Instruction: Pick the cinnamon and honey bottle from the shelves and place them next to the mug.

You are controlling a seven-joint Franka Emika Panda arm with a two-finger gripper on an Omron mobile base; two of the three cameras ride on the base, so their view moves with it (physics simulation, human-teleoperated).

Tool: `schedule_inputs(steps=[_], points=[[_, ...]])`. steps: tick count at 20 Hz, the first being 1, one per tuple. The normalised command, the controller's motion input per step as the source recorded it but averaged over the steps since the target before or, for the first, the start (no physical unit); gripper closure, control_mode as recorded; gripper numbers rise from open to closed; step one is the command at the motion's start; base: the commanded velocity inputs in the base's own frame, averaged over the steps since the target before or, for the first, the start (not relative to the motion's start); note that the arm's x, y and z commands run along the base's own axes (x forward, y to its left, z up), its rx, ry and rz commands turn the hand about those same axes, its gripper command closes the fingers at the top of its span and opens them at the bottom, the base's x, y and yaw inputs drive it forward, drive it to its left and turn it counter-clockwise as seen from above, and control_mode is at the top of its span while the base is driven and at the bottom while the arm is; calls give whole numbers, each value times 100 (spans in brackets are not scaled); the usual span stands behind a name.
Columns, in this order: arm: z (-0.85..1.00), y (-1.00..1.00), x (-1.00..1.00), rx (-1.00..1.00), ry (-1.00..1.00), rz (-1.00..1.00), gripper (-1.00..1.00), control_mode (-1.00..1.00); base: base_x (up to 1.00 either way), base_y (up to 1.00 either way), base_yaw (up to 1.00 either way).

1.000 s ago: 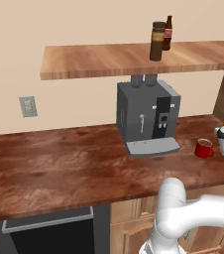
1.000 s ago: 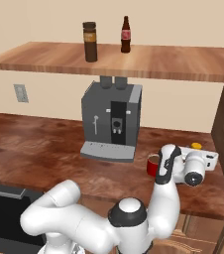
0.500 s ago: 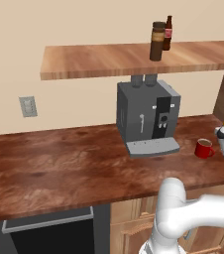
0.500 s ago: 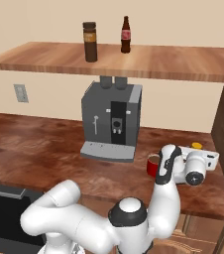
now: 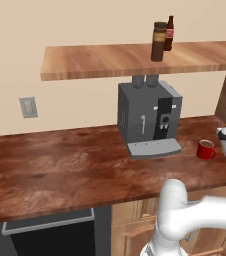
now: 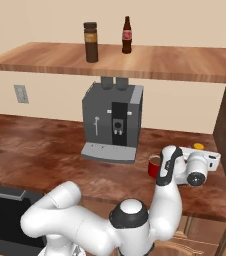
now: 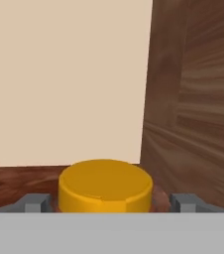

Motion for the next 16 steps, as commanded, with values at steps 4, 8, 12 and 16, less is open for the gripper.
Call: schedule_inputs(steps=[4, 8, 12, 16], points=[[-4, 0, 0, 0, 0, 0, -100, -100, 0, 0, 0], [-2, 0, -6, 0, 0, 0, -100, -100, 0, 0, 0], [0, 0, -49, 0, 0, 0, -100, -100, 0, 0, 0], [0, 0, -77, 0, 0, 0, -100, -100, 0, 0, 0]])
